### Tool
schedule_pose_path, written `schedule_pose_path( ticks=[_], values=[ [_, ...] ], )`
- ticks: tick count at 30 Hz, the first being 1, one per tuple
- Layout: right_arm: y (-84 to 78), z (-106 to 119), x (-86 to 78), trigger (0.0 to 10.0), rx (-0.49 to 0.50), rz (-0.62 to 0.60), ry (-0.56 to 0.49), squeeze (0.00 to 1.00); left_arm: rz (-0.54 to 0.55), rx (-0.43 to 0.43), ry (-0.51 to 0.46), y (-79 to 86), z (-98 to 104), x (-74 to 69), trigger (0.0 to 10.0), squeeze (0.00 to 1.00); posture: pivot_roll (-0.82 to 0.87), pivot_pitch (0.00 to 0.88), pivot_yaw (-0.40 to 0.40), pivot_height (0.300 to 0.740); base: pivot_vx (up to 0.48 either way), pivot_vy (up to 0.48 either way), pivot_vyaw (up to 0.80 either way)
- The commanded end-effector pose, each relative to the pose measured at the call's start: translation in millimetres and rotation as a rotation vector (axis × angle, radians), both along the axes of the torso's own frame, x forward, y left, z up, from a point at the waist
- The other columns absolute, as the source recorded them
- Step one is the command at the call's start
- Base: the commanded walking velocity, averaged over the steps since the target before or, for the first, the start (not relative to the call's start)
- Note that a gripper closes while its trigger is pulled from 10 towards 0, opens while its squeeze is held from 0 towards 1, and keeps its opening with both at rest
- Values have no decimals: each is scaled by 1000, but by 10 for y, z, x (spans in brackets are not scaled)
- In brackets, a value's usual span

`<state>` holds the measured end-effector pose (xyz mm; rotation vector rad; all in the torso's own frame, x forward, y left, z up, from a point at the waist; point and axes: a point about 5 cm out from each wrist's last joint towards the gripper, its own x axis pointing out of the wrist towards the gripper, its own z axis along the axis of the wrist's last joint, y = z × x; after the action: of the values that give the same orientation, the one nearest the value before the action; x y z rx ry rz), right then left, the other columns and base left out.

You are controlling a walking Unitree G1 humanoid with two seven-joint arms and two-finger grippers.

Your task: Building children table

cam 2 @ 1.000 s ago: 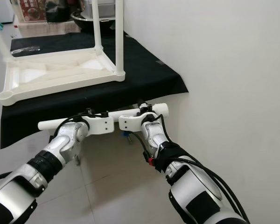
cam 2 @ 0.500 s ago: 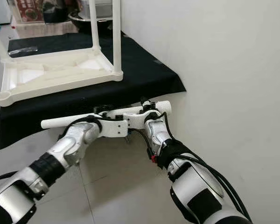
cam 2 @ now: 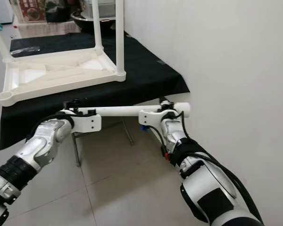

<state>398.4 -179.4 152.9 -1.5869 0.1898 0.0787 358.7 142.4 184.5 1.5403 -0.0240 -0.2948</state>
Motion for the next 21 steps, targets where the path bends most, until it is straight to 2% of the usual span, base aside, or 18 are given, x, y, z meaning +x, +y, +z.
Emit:
schedule_pose_path(
  ticks=[1, 3, 4, 6, 8, 9, 10, 11, 13, 14, 16, 17, 18, 19, 20, 21],
  values=[
    [-30, 71, 23, 0, 23, -14, -27, 0, 10, -3, -31, 38, 44, -7, 10000, 0, 76, 0, -87, 740, 0, 0, 0],
    [-176, 74, 12, 0, 37, -56, -28, 0, 43, -65, -214, 197, 302, -30, 10000, 0, 80, 0, -94, 740, 0, 0, 0],
    [-176, 74, 12, 0, 37, -56, -28, 0, 43, -65, -214, 197, 302, -30, 10000, 0, 80, 0, -94, 740, 0, 0, 0],
    [-246, 44, -6, 0, 50, -78, -16, 0, 47, -122, -424, 272, 615, -79, 10000, 0, 81, 0, -95, 740, 0, 0, 0],
    [-246, 44, -6, 0, 50, -78, -16, 0, 47, -122, -424, 272, 615, -79, 10000, 0, 81, 0, -95, 740, 0, 0, 0],
    [-256, 20, -14, 0, 79, -89, -7, 0, 39, -137, -494, 280, 715, -105, 10000, 0, 81, 0, -95, 740, 0, 0, 0],
    [-256, 20, -14, 0, 79, -89, -7, 0, 39, -137, -494, 280, 715, -105, 10000, 0, 81, 0, -95, 740, 0, 0, 0],
    [-254, -7, -22, 0, 169, -117, 0, 0, 39, -179, -558, 294, 815, -140, 10000, 0, 84, 0, -96, 740, 0, 0, 0],
    [-254, -7, -22, 0, 169, -117, 0, 0, 39, -179, -558, 294, 815, -140, 10000, 0, 84, 0, -96, 740, 0, 0, 0],
    [-219, -26, -20, 0, 340, -141, 5, 0, 42, -256, -600, 314, 881, -185, 10000, 0, 83, 0, -94, 740, 0, 0, 0],
    [-219, -26, -20, 0, 340, -141, 5, 0, 42, -256, -600, 314, 881, -185, 10000, 0, 83, 0, -94, 740, 0, 0, 0],
    [-170, -19, -9, 0, 529, -166, 5, 0, 52, -326, -638, 355, 921, -235, 10000, 0, 81, 0, -96, 740, 0, 0, 0],
    [-89, 37, 17, 0, 768, -171, -12, 0, 75, -420, -654, 415, 899, -289, 10000, 0, 84, 0, -99, 740, 0, 0, 0],
    [-43, 84, 35, 0, 917, -166, -27, 0, 92, -477, -660, 457, 871, -325, 10000, 0, 84, 0, -99, 740, 0, 0, 0],
    [-43, 84, 35, 0, 917, -166, -27, 0, 92, -477, -660, 457, 871, -325, 10000, 0, 84, 0, -99, 740, 0, 0, 0],
    [20, 146, 52, 0, 1057, -137, -43, 0, 116, -545, -653, 500, 817, -357, 10000, 0, 87, 0, -99, 740, 0, 0, 0]
  ],
)
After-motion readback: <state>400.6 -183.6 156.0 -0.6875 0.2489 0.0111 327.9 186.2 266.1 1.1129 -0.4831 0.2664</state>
